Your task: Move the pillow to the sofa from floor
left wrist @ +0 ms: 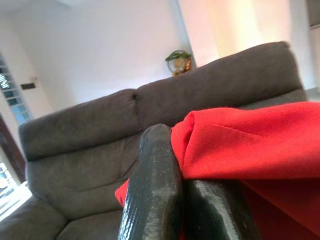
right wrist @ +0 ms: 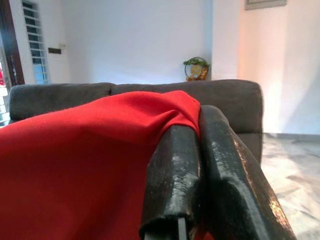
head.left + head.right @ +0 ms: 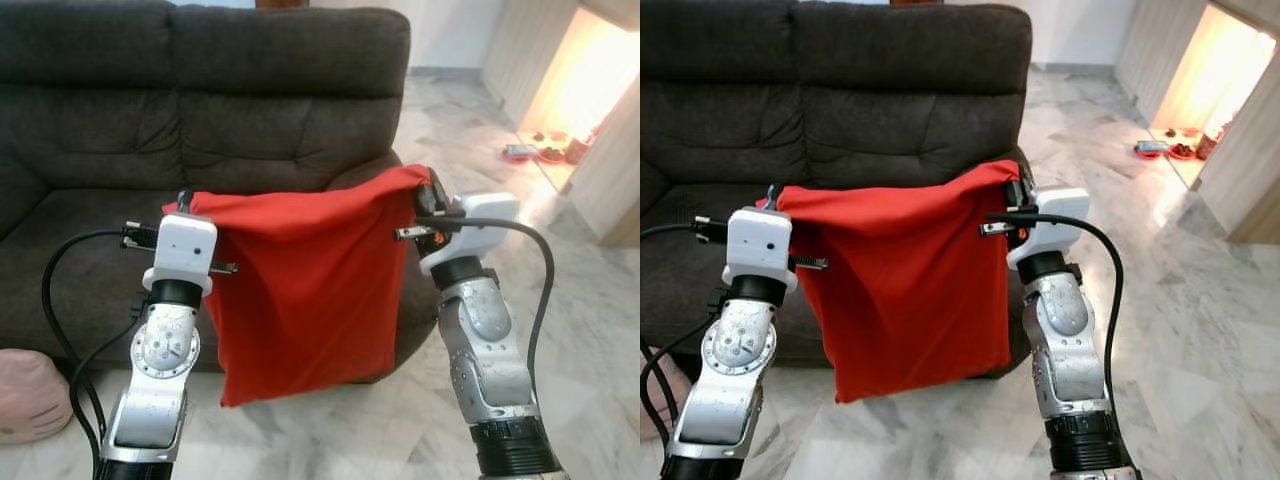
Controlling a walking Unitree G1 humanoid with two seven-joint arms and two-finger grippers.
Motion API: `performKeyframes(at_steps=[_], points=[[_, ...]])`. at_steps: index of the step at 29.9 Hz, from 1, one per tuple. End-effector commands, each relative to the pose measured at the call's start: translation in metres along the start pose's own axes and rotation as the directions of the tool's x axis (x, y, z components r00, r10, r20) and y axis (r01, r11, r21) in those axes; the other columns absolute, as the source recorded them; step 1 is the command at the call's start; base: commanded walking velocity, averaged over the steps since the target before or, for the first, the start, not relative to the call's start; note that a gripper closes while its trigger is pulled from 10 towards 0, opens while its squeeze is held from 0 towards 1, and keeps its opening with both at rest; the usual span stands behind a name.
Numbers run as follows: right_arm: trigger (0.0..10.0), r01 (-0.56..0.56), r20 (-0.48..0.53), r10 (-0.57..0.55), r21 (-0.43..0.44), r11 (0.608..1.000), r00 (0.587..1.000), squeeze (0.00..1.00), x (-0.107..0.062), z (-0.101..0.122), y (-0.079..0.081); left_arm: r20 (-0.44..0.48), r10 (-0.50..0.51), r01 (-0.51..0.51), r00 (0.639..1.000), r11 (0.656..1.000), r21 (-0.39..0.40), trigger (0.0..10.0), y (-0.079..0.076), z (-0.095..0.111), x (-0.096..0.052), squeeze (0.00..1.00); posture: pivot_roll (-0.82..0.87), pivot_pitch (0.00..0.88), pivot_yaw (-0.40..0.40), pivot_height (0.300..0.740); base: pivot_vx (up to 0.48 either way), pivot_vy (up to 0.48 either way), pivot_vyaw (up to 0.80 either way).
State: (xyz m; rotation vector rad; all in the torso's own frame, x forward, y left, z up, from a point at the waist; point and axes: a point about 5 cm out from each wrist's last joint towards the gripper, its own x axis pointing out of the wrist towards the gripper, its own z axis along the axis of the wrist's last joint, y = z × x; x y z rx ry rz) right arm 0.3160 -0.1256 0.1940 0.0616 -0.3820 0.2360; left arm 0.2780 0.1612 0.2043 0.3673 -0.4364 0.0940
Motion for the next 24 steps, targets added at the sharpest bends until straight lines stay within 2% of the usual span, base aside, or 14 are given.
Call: performKeyframes(at_steps=[1, 7, 11, 18, 24], points=[[10.0, -0.031, 0.108, 0.033, -0.020, 0.999, 0.994, 0.00, 0.008, 0.026, 0.006, 0.121, 0.048, -0.049, 0.991, 0.999, 0.005, 10.0, 0.007, 0.026, 0.008, 0.00, 0.03, 0.004, -0.039, 0.740, 0.304, 0.000, 0.00], [10.0, -0.065, 0.127, 0.069, -0.038, 0.997, 0.990, 0.00, 0.009, 0.031, 0.012, 0.135, 0.062, -0.064, 0.989, 0.998, 0.004, 10.0, 0.010, 0.031, 0.011, 0.00, 0.03, 0.011, -0.040, 0.740, 0.312, 0.000, 0.10], [10.0, -0.059, 0.134, 0.057, 0.008, 0.998, 0.989, 0.00, 0.011, 0.033, 0.011, 0.151, 0.073, -0.074, 0.986, 0.997, 0.002, 10.0, 0.013, 0.036, 0.014, 0.00, 0.03, 0.015, -0.041, 0.740, 0.316, 0.000, 0.20], [10.0, -0.056, 0.137, 0.054, 0.012, 0.998, 0.989, 0.00, 0.013, 0.036, 0.011, 0.169, 0.080, -0.081, 0.982, 0.997, -0.004, 10.0, 0.014, 0.043, 0.019, 0.00, 0.03, 0.017, -0.044, 0.740, 0.318, 0.000, 0.00], [10.0, -0.061, 0.141, 0.059, 0.011, 0.998, 0.988, 0.00, 0.014, 0.038, 0.012, 0.184, 0.087, -0.089, 0.979, 0.996, -0.002, 10.0, 0.019, 0.049, 0.021, 0.00, 0.03, 0.015, -0.045, 0.740, 0.322, 0.000, -0.76]])
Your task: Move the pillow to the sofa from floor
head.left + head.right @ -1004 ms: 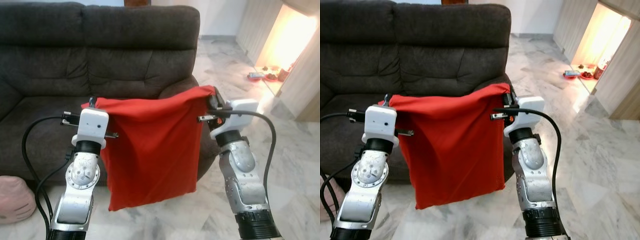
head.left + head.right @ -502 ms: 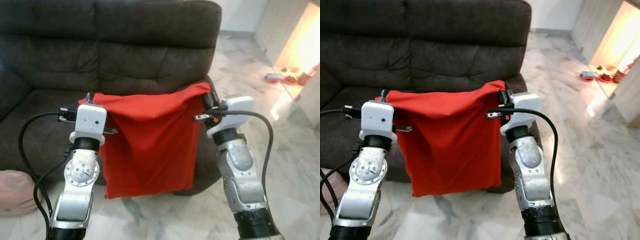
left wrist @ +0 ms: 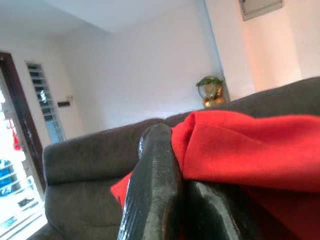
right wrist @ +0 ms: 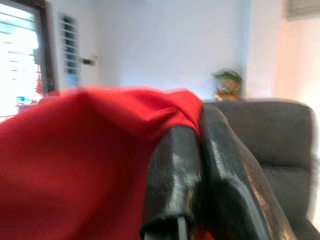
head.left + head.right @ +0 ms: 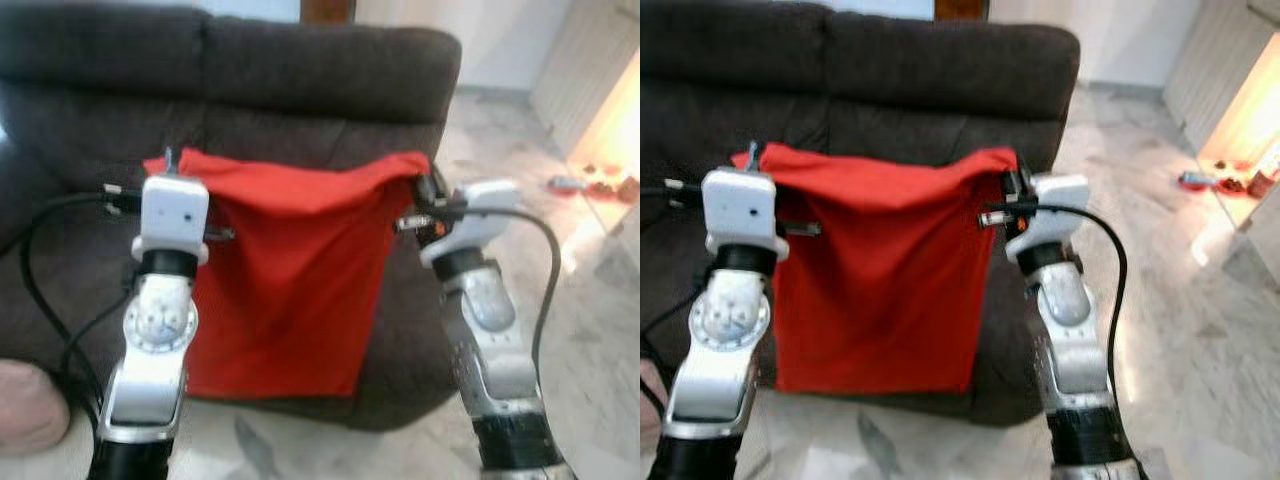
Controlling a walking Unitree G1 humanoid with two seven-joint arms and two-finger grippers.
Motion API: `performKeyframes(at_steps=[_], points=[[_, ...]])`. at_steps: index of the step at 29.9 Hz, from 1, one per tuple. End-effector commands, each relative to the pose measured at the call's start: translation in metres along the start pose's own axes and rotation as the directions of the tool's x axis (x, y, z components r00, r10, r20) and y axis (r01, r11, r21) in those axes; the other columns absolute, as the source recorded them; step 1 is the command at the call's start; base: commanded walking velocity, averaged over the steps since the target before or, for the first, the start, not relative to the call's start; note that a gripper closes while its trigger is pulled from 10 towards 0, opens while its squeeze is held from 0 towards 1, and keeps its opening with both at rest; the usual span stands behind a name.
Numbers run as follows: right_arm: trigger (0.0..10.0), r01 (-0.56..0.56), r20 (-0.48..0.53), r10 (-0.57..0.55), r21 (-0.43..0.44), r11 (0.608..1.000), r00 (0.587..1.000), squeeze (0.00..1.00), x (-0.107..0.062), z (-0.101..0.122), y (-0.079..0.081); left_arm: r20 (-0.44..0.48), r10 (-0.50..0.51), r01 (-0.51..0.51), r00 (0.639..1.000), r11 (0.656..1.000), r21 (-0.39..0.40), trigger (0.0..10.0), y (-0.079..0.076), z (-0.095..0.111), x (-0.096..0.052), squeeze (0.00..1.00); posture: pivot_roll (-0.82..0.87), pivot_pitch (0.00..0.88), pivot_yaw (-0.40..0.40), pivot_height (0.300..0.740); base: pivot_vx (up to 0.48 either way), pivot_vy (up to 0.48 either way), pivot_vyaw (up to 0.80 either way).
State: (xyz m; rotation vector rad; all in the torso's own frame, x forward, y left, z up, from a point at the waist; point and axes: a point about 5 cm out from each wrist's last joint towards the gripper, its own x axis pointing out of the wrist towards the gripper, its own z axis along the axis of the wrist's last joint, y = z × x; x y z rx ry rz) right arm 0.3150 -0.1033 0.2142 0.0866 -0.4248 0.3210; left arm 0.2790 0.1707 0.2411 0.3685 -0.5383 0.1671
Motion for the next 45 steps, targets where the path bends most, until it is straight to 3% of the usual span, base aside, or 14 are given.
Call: performKeyframes(at_steps=[1, 15, 20, 30, 38, 45], points=[[10.0, 0.015, 0.099, -0.013, -0.020, 1.000, 0.995, 0.00, 0.003, 0.022, -0.009, 0.100, 0.006, -0.004, 0.995, 1.000, -0.011, 10.0, -0.001, 0.022, 0.006, 0.00, 0.03, 0.015, -0.045, 0.740, 0.326, 0.000, -0.53], [10.0, -0.022, 0.171, 0.023, -0.009, 1.000, 0.985, 0.00, 0.011, 0.041, -0.002, 0.151, 0.040, -0.039, 0.988, 0.999, -0.008, 10.0, 0.008, 0.038, 0.014, 0.00, 0.04, 0.019, -0.051, 0.740, 0.328, 0.000, -0.04], [10.0, -0.082, 0.192, 0.087, -0.037, 0.996, 0.977, 0.00, 0.013, 0.048, 0.007, 0.155, 0.043, -0.042, 0.987, 0.999, -0.006, 10.0, 0.008, 0.039, 0.014, 0.00, 0.03, 0.018, -0.054, 0.740, 0.328, 0.000, 0.27], [10.0, -0.109, 0.140, 0.112, -0.027, 0.994, 0.984, 0.00, 0.010, 0.037, 0.008, 0.146, 0.026, -0.025, 0.989, 1.000, -0.010, 10.0, 0.004, 0.038, 0.012, 0.00, 0.03, 0.021, -0.057, 0.740, 0.317, 0.000, 0.16], [10.0, -0.275, 0.078, 0.276, -0.024, 0.961, 0.958, 0.00, 0.005, 0.027, 0.028, 0.134, 0.015, -0.015, 0.991, 1.000, -0.001, 10.0, 0.004, 0.036, 0.011, 0.00, 0.04, 0.023, -0.061, 0.740, 0.168, 0.000, 0.00], [10.0, -0.356, 0.038, 0.357, -0.015, 0.934, 0.933, 0.00, 0.001, 0.021, 0.038, 0.109, -0.040, 0.040, 0.993, 0.999, -0.002, 10.0, -0.005, 0.030, 0.009, 0.00, 0.03, 0.025, -0.061, 0.740, 0.000, 0.000, 0.00]])
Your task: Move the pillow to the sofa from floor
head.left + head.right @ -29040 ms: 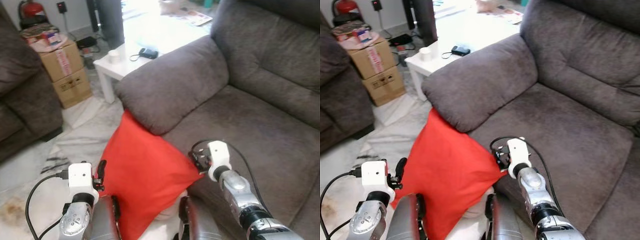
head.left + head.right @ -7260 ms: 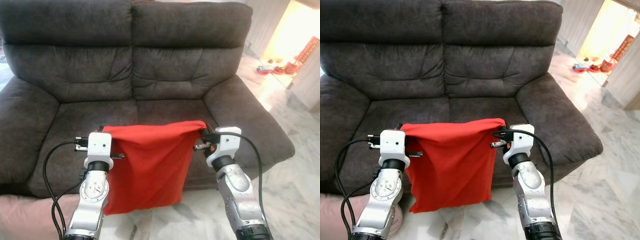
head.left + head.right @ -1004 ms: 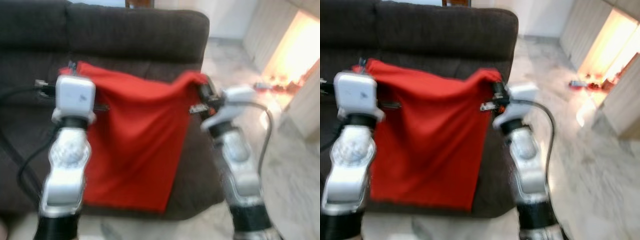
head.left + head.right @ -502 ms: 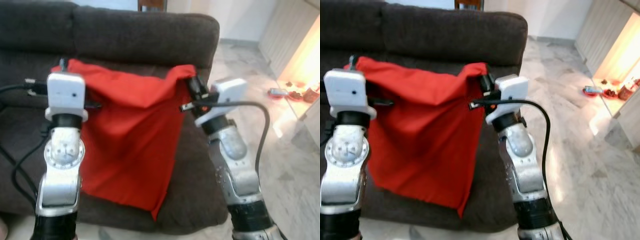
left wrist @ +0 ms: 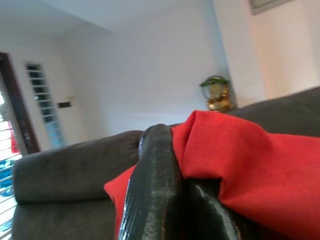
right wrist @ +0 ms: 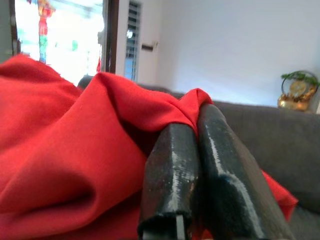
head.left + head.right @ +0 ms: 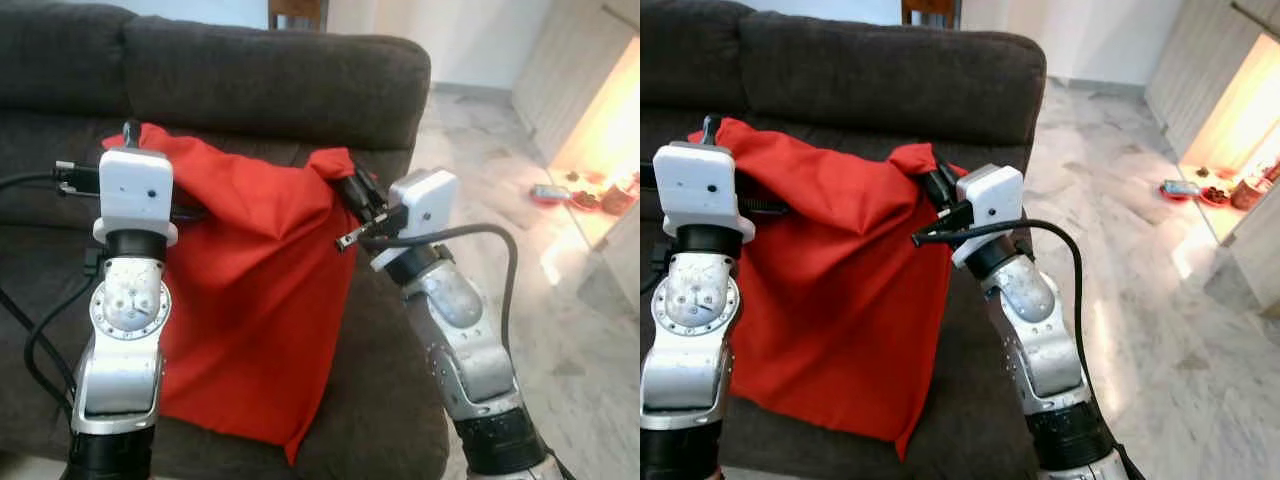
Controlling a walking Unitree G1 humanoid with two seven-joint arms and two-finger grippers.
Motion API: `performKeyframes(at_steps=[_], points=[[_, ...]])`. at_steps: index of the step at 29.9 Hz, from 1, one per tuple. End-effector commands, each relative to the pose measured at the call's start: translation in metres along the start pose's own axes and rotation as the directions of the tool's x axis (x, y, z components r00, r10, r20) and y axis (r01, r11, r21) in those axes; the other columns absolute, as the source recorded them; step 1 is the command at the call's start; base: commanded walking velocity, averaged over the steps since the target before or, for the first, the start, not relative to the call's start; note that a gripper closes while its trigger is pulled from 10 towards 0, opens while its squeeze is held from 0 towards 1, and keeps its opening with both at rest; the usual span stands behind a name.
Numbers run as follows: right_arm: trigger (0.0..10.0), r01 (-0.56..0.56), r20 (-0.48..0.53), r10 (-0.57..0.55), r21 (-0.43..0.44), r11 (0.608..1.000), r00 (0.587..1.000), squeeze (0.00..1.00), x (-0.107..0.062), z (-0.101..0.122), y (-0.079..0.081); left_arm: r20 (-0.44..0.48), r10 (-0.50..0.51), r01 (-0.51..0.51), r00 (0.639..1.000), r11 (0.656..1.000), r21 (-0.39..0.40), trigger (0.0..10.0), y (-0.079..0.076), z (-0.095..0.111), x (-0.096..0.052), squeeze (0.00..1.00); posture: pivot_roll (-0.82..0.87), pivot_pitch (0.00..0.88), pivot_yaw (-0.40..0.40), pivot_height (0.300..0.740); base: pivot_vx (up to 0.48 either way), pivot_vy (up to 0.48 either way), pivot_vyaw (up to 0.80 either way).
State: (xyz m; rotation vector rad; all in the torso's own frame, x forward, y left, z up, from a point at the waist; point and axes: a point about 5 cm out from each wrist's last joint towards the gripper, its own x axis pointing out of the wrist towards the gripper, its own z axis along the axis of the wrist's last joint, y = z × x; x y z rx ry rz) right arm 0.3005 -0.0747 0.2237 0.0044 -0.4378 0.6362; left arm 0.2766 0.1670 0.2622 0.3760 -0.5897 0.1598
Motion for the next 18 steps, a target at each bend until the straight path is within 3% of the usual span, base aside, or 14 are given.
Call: performKeyframes(at_steps=[1, 4, 7, 11, 12, 15, 16, 17, 18], points=[[10.0, -0.064, 0.031, 0.064, -0.007, 0.998, 0.997, 0.00, 0.002, 0.010, 0.008, 0.053, -0.047, 0.047, 0.998, 0.999, -0.006, 10.0, -0.009, 0.010, 0.000, 0.00, 0.03, 0.025, -0.062, 0.740, 0.000, 0.000, 0.00], [10.0, -0.084, 0.014, 0.084, -0.017, 0.996, 0.996, 0.00, 0.002, 0.007, 0.011, 0.039, -0.066, 0.066, 0.997, 0.998, -0.004, 10.0, -0.011, 0.007, -0.001, 0.00, 0.03, 0.025, -0.062, 0.740, 0.000, 0.000, 0.00], [10.0, -0.109, -0.058, 0.104, -0.102, 0.989, 0.993, 0.00, -0.001, -0.002, 0.013, -0.007, -0.139, 0.139, 0.990, 0.990, -0.001, 10.0, -0.016, -0.003, -0.007, 0.00, 0.03, 0.028, -0.063, 0.740, 0.000, 0.000, 0.00], [10.0, -0.018, -0.146, -0.006, -0.163, 0.987, 0.989, 0.00, -0.006, -0.017, 0.002, -0.069, -0.212, 0.213, 0.975, 0.977, 0.006, 10.0, -0.021, -0.016, -0.017, 0.00, 0.03, 0.030, -0.064, 0.740, 0.000, 0.000, 0.00], [10.0, -0.018, -0.167, -0.016, -0.199, 0.980, 0.986, 0.00, -0.007, -0.019, 0.000, -0.085, -0.238, 0.240, 0.968, 0.971, 0.015, 10.0, -0.023, -0.018, -0.021, 0.00, 0.03, 0.033, -0.065, 0.740, 0.000, 0.000, 0.00], [10.0, -0.036, -0.180, 0.000, -0.200, 0.979, 0.984, 0.00, -0.008, -0.021, 0.001, -0.112, -0.284, 0.289, 0.952, 0.957, 0.024, 10.0, -0.026, -0.022, -0.027, 0.00, 0.03, 0.033, -0.065, 0.740, 0.000, 0.000, 0.00], [10.0, -0.050, -0.191, 0.008, -0.216, 0.975, 0.982, 0.00, -0.008, -0.023, 0.004, -0.131, -0.326, 0.337, 0.936, 0.938, 0.080, 10.0, -0.029, -0.026, -0.032, 0.00, 0.03, 0.036, -0.068, 0.740, 0.000, 0.000, 0.00], [10.0, -0.050, -0.191, 0.008, -0.216, 0.975, 0.982, 0.00, -0.008, -0.023, 0.004, -0.131, -0.326, 0.337, 0.936, 0.938, 0.080, 10.0, -0.029, -0.026, -0.032, 0.00, 0.03, 0.036, -0.068, 0.740, 0.000, 0.000, 0.00], [10.0, -0.073, -0.196, 0.029, -0.221, 0.973, 0.980, 0.00, -0.009, -0.023, 0.008, -0.145, -0.374, 0.393, 0.916, 0.909, 0.137, 10.0, -0.033, -0.029, -0.037, 0.00, 0.03, 0.036, -0.070, 0.740, 0.000, 0.000, 0.00]])
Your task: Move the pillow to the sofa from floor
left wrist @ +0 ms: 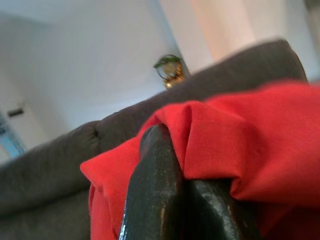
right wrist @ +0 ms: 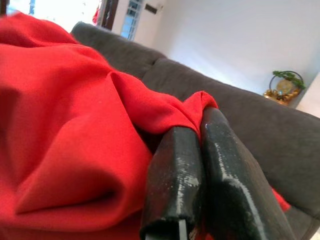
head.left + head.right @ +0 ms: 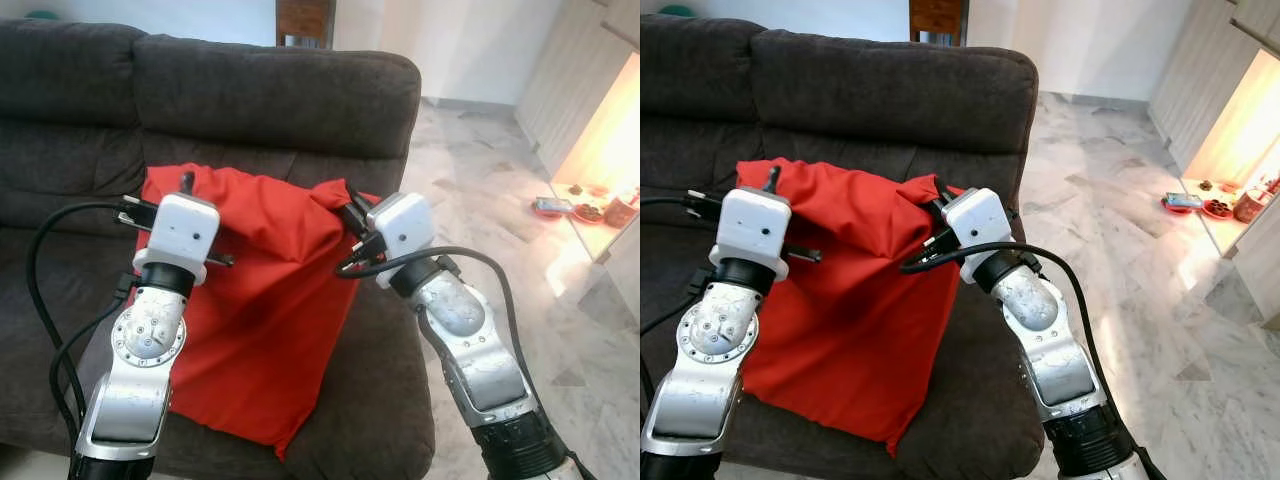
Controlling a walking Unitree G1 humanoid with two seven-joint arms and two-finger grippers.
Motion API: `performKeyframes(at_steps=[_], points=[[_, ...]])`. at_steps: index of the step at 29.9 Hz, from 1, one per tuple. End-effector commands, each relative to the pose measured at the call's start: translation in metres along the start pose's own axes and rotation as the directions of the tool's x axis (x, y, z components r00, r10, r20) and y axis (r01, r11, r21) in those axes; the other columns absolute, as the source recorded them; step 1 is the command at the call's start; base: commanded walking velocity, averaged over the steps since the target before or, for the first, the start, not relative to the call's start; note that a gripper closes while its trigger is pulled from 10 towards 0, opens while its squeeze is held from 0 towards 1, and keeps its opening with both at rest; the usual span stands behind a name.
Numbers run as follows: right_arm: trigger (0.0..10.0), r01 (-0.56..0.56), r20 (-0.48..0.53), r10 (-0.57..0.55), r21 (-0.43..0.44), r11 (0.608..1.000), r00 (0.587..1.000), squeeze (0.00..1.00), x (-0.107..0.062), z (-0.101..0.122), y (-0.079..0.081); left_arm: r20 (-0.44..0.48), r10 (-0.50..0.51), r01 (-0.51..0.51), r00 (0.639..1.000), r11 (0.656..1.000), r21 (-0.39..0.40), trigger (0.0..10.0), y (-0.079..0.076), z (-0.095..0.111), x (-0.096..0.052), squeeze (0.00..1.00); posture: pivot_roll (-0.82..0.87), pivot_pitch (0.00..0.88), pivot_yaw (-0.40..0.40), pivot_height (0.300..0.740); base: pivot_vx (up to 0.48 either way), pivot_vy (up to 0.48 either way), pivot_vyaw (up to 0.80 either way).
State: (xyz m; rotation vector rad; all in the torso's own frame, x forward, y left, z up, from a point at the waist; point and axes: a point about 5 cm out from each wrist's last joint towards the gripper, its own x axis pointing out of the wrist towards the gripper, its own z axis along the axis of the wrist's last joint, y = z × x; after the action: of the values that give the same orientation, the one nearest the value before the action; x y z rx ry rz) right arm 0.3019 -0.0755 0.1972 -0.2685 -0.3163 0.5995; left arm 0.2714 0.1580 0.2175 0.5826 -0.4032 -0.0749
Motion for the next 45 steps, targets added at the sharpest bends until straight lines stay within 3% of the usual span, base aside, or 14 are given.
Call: performKeyframes(at_steps=[1, 11, 16, 23, 34, 35, 37, 38, 40, 41, 42, 43, 44, 45], points=[[10.0, -0.040, 0.008, 0.040, -0.010, 0.999, 0.999, 0.00, 0.001, 0.003, 0.009, -0.007, -0.116, 0.117, 0.993, 0.991, 0.063, 10.0, -0.017, -0.001, -0.004, 0.00, 0.03, 0.036, -0.071, 0.740, 0.000, 0.000, 0.00], [10.0, -0.115, -0.023, 0.115, -0.009, 0.993, 0.993, 0.00, -0.009, 0.000, 0.020, -0.046, -0.176, 0.180, 0.983, 0.975, 0.132, 10.0, -0.026, -0.005, -0.006, 0.00, 0.02, 0.038, -0.069, 0.740, 0.000, 0.000, 0.00], [10.0, -0.096, -0.009, 0.096, -0.015, 0.995, 0.995, 0.00, -0.006, 0.003, 0.017, -0.067, -0.011, 0.018, 0.998, 0.995, 0.097, 10.0, -0.004, -0.007, -0.001, 0.00, 0.03, 0.037, -0.071, 0.740, 0.000, 0.000, 0.00], [10.0, -0.060, 0.098, 0.057, 0.027, 0.998, 0.994, 0.00, -0.002, 0.021, 0.013, -0.055, 0.201, -0.195, 0.978, 0.976, 0.099, 10.0, 0.025, -0.002, -0.001, 0.00, 0.03, 0.039, -0.074, 0.740, 0.000, 0.000, 0.00], [10.0, -0.062, 0.175, 0.052, 0.052, 0.997, 0.983, 0.00, 0.001, 0.033, 0.012, -0.014, 0.277, -0.275, 0.961, 0.958, 0.085, 10.0, 0.032, 0.007, 0.000, 0.00, 0.03, 0.037, -0.080, 0.740, 0.000, 0.000, 0.00], [10.0, -0.066, 0.172, 0.055, 0.056, 0.996, 0.984, 0.00, 0.001, 0.032, 0.012, -0.015, 0.281, -0.279, 0.959, 0.957, 0.081, 10.0, 0.032, 0.007, 0.000, 0.33, 0.03, 0.037, -0.082, 0.740, 0.000, 0.000, 0.00], [10.0, -0.067, 0.172, 0.057, 0.058, 0.996, 0.984, 0.00, 0.001, 0.032, 0.012, -0.015, 0.282, -0.280, 0.959, 0.957, 0.080, 10.0, 0.032, 0.007, 0.000, 0.33, 0.03, 0.037, -0.081, 0.740, 0.000, 0.000, 0.00], [10.0, -0.069, 0.170, 0.058, 0.063, 0.996, 0.984, 0.00, 0.001, 0.032, 0.011, -0.014, 0.283, -0.281, 0.959, 0.957, 0.076, 10.0, 0.032, 0.007, 0.001, 0.91, 0.03, 0.038, -0.081, 0.740, 0.000, 0.000, 0.00], [10.0, -0.070, 0.169, 0.058, 0.066, 0.995, 0.984, 0.07, 0.001, 0.031, 0.011, -0.014, 0.283, -0.282, 0.959, 0.957, 0.072, 10.0, 0.032, 0.007, 0.001, 1.00, 0.03, 0.037, -0.081, 0.740, 0.000, 0.000, 0.00], [10.0, -0.073, 0.168, 0.060, 0.068, 0.995, 0.984, 0.23, 0.001, 0.031, 0.011, -0.012, 0.284, -0.282, 0.959, 0.957, 0.070, 10.0, 0.032, 0.008, 0.001, 1.00, 0.03, 0.037, -0.081, 0.740, 0.000, 0.000, 0.00], [10.0, -0.075, 0.165, 0.063, 0.069, 0.995, 0.984, 0.76, 0.001, 0.030, 0.011, -0.009, 0.284, -0.283, 0.959, 0.957, 0.067, 10.0, 0.032, 0.009, 0.001, 1.00, 0.03, 0.037, -0.081, 0.740, 0.000, 0.000, 0.00], [10.0, -0.075, 0.165, 0.063, 0.069, 0.995, 0.984, 0.76, 0.001, 0.030, 0.011, -0.009, 0.284, -0.283, 0.959, 0.957, 0.067, 10.0, 0.032, 0.009, 0.001, 1.00, 0.03, 0.037, -0.081, 0.740, 0.000, 0.000, 0.00], [10.0, -0.075, 0.164, 0.063, 0.069, 0.995, 0.984, 1.00, 0.001, 0.030, 0.011, -0.008, 0.285, -0.283, 0.959, 0.957, 0.067, 10.0, 0.031, 0.009, 0.001, 1.00, 0.03, 0.037, -0.081, 0.740, 0.000, 0.000, 0.00], [10.0, -0.074, 0.162, 0.062, 0.068, 0.995, 0.985, 1.00, 0.001, 0.030, 0.011, -0.007, 0.285, -0.284, 0.959, 0.957, 0.066, 10.0, 0.031, 0.009, 0.002, 1.00, 0.03, 0.037, -0.081, 0.740, 0.000, 0.000, 0.00]])
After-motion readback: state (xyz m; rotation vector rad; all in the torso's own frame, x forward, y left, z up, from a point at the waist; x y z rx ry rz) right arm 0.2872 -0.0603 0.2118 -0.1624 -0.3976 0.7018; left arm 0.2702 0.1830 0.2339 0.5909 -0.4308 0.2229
